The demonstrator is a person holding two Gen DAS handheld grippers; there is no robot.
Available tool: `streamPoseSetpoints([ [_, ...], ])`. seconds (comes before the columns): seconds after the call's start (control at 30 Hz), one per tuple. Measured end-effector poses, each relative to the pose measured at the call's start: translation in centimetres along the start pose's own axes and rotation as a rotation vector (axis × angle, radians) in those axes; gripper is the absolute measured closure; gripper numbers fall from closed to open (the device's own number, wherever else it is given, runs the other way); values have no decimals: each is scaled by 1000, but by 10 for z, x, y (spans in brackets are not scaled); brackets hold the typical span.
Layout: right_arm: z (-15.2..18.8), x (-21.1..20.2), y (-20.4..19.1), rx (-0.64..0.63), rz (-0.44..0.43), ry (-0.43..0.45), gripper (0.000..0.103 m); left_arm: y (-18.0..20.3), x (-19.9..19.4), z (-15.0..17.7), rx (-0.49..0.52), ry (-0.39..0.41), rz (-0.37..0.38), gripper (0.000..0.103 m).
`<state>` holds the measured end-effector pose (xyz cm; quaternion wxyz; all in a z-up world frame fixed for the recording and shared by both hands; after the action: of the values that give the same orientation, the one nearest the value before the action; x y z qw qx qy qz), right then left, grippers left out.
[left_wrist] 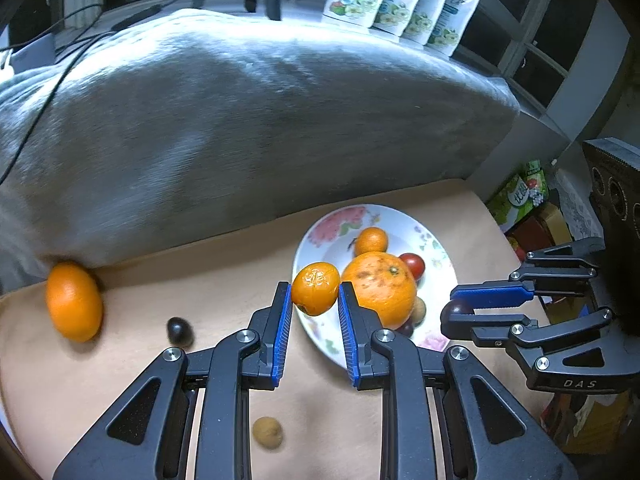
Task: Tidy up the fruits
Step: 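Carry the kumquat with the left tool while the right tool carries the plum to the plate, then open the left tool over the plate while the right tool releases the plum there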
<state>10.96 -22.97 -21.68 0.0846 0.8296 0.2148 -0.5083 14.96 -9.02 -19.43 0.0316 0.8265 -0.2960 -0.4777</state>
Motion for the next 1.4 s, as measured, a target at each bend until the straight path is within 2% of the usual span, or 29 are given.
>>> streamPoseSetpoints([
  [0.53, 19, 9, 42, 70, 9, -1, 80, 16, 36, -11, 3, -40, 2, 81],
  [1.4, 13, 36, 61, 73, -18, -19, 80, 22, 58, -27, -1, -48, 12, 81],
])
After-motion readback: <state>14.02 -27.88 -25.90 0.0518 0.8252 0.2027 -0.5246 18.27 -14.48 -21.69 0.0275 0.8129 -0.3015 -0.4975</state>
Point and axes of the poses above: each gripper's, at about its wrist camera, not at the fingertips, and x roughly the way its jaws point, y to its right, z to its underside, the point moved 2 cm from there along x, roughly the way its jaws point, and after that the axes turned 9 degrees about z, right-handed, at the moved point
